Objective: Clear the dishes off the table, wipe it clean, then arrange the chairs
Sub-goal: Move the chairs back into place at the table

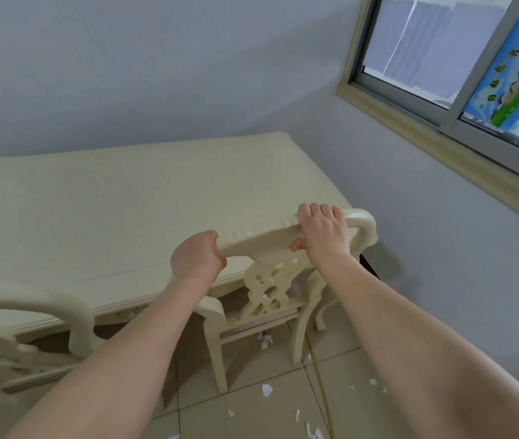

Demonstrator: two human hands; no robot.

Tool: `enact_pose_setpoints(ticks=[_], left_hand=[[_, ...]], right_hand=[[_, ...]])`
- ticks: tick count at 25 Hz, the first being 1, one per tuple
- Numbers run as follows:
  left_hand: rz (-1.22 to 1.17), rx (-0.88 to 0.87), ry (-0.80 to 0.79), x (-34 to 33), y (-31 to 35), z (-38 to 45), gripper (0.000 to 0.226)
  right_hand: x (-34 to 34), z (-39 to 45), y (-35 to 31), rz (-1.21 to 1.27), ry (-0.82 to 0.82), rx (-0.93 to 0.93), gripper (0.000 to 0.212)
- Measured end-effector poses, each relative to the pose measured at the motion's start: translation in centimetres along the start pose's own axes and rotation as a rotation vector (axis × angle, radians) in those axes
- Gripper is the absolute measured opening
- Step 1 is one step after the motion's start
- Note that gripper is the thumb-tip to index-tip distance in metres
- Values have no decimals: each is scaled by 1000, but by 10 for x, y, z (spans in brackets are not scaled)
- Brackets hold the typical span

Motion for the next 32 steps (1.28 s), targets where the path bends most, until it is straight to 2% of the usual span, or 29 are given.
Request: enact_pose_setpoints(ticks=[4,7,9,11,14,17,22,24,27,28,30,32], left_hand=[[120,73,-19,4,10,5,15],[139,30,32,7,22,-3,36],[73,-27,29,7,39,-7,38],[98,-10,2,5,48,-6,44],[138,93,-31,8,31,9,50],[189,117,-29,11,14,20,51],[211,98,-28,9,20,19,40],[198,83,-79,10,18,19,36],[104,110,-215,11,15,20,65],[104,122,-216,11,16,18,71],[154,117,-133,12,21,11,71],[206,84,-32,13,27,5,66]], right_hand=[[-2,9,10,34,-23,26,69],[-1,15,16,46,-42,148,61],[2,23,23,138,-170,247,49],[4,29,26,197,-262,298,41],[4,34,11,108,-129,341,41],[-1,36,-5,130,-41,368,43],[-3,40,0,151,-91,386,43],[-1,40,-2,152,-128,385,42],[1,42,-1,164,-216,410,37],[2,43,1,179,-261,424,35],[3,43,6,220,-329,436,33],[1,40,6,192,-267,410,36]])
Point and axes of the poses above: each hand's wrist, its own z-axis towards the middle knuckle, its own x-axis out of the back of the hand, y = z × x, the point moved 5 cm from there along z, towards the middle knuckle
